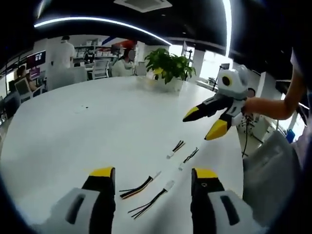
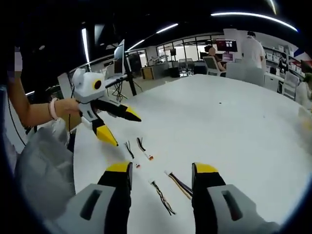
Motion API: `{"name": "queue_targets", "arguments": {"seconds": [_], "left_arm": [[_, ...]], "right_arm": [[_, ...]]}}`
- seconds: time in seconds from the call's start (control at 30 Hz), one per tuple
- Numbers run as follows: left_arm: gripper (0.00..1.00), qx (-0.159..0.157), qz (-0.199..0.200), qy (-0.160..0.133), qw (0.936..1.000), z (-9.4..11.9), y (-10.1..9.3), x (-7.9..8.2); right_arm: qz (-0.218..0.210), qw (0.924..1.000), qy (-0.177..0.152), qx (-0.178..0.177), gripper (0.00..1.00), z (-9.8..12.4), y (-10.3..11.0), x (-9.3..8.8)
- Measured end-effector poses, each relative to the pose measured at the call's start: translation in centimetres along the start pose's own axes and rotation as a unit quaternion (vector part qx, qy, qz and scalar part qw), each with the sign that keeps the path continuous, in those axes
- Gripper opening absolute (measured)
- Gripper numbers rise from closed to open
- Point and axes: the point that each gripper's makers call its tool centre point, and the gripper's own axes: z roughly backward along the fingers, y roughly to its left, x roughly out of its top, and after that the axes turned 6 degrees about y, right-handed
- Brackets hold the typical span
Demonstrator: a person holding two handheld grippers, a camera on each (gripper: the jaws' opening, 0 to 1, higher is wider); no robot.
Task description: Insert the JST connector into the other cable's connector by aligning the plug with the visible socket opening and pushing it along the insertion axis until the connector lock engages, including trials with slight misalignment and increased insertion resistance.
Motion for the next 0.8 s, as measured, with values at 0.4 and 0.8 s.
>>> {"name": "queue_targets", "arguments": {"seconds": [0.4,0.8], "left_arm": [[0.42,-0.034,-0.018,0.0,0.9992,-1.8,-0.4,0.4],[0.33,-0.06,-0.094,0.002,0.9938,-3.0,-0.6,-0.1]], "right_arm": [[0.067,0.9973,0.027,0.017,0.34,-1.9,0.0,-0.7],[0.104,0.9925,0.021,0.061,0.27,-3.2,-0.5,-1.2]]}}
